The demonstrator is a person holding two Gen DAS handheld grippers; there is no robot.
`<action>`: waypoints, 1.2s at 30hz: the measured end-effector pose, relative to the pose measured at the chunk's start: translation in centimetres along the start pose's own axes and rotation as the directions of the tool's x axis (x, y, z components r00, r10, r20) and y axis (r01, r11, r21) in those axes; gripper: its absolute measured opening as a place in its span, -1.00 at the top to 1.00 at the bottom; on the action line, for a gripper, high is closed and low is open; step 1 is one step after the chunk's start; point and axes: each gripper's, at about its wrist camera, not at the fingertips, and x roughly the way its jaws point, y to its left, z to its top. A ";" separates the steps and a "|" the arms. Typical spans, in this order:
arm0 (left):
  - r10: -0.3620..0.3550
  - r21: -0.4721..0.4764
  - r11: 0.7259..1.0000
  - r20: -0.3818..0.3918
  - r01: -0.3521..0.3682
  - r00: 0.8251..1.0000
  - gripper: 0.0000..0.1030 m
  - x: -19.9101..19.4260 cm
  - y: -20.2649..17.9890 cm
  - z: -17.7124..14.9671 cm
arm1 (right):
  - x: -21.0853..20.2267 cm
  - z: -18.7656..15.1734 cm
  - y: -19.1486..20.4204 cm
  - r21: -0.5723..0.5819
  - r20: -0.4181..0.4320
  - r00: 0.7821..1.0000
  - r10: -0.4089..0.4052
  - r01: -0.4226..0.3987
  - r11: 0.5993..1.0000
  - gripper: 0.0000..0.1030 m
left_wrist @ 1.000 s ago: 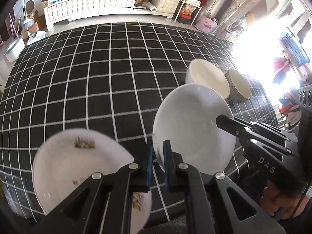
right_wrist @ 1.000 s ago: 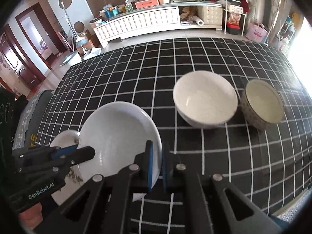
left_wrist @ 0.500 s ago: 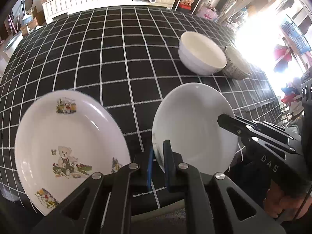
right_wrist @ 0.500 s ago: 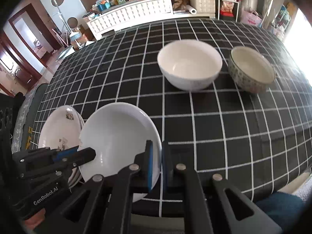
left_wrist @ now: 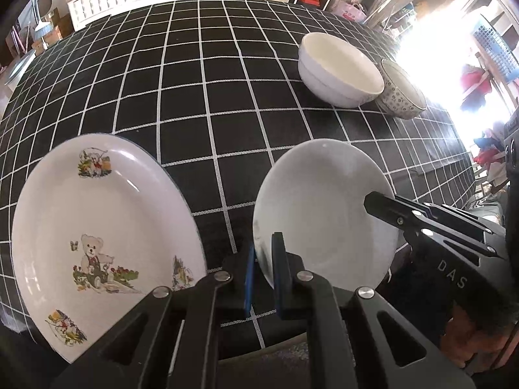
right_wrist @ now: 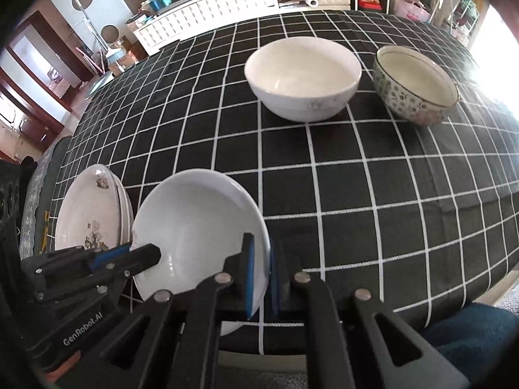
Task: Organize plates and bowls
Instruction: 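Carry the white bowl over and lower it onto the teddy-bear plate, then open the right gripper and move it toward the cream bowl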
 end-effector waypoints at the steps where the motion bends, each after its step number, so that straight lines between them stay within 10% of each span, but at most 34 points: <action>1: -0.002 0.000 1.000 0.001 0.002 1.000 0.84 0.1 0.0 0.0 | -0.1 0.0 -0.1 0.001 0.000 1.000 0.002 -0.002 1.000 0.75; 14: -0.001 -0.007 1.000 0.053 0.002 0.999 0.69 -1.3 1.0 0.2 | -1.2 0.6 -0.1 -0.026 0.041 0.999 -0.031 0.032 0.999 0.73; 24: 0.030 0.004 1.000 0.171 -0.031 0.985 0.03 -5.9 1.3 0.4 | -4.4 0.6 0.3 -0.063 0.117 0.988 -0.097 0.105 0.992 -0.37; 36: 0.042 0.156 0.984 0.289 -0.091 0.956 -0.13 -12.3 -2.2 1.6 | -10.8 2.7 1.4 -0.130 0.262 0.954 -0.149 0.188 0.973 -0.47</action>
